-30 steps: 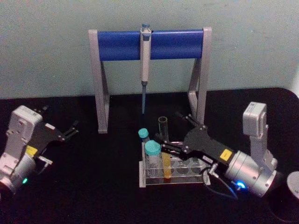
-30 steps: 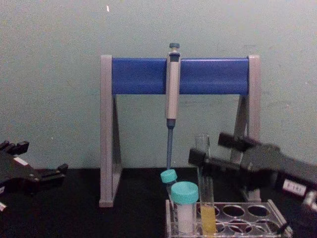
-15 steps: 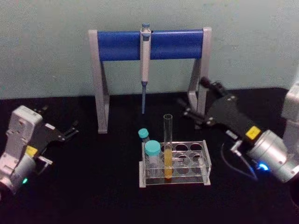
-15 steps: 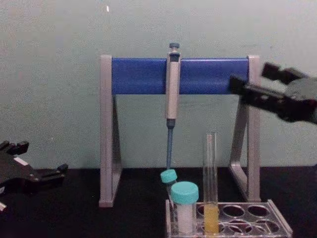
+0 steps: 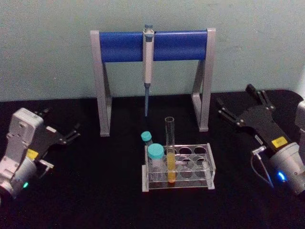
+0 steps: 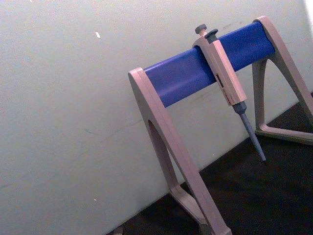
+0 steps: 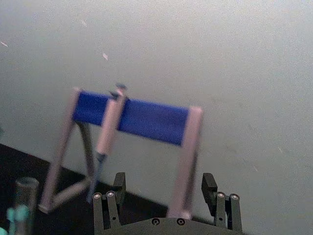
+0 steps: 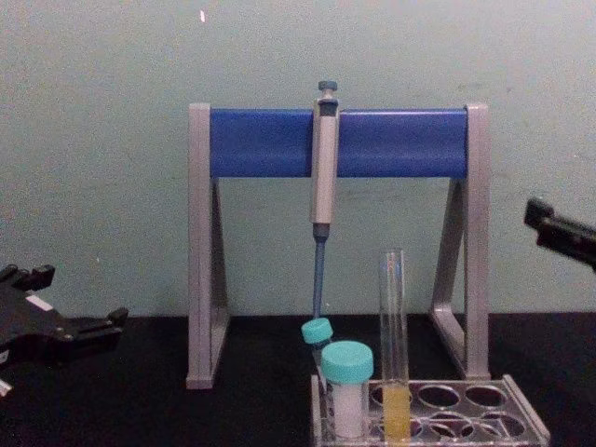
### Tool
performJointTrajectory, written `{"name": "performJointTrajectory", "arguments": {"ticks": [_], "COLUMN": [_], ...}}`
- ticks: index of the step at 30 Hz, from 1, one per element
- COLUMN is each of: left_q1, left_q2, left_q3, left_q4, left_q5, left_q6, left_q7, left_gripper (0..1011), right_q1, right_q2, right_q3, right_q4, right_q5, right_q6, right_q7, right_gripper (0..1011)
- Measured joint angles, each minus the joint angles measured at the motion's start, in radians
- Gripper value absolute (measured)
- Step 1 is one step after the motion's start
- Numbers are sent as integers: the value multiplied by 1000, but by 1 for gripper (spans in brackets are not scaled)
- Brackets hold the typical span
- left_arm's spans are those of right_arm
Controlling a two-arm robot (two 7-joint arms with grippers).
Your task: Pick up the test tube from the test tube rack, shake it, then place it back into the test tube rack.
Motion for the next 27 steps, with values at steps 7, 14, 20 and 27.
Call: {"name": "performJointTrajectory", "arguments": {"ticks": [7, 14, 20, 27], "left_q1": [0, 0, 0, 0], "left_q2": [0, 0, 0, 0], "left_q3": [0, 0, 0, 0], "left_q4": [0, 0, 0, 0], "left_q5": [0, 0, 0, 0], "left_q6": [0, 0, 0, 0], "left_q7": [0, 0, 0, 0], "left_gripper": [1001, 1002, 1001, 1001], "right_q1": [-6, -2, 4, 10], "right_q2": [-42, -67, -86, -103], "right_q3": [12, 10, 9, 17], "right_q4": [69, 133, 185, 219], "right_q5": [-46, -97, -120, -136], "right_q6": [32, 82, 112, 129], "right_q7": [-56, -88, -89, -80], "right_gripper": [1000, 1000, 1000, 1000]}}
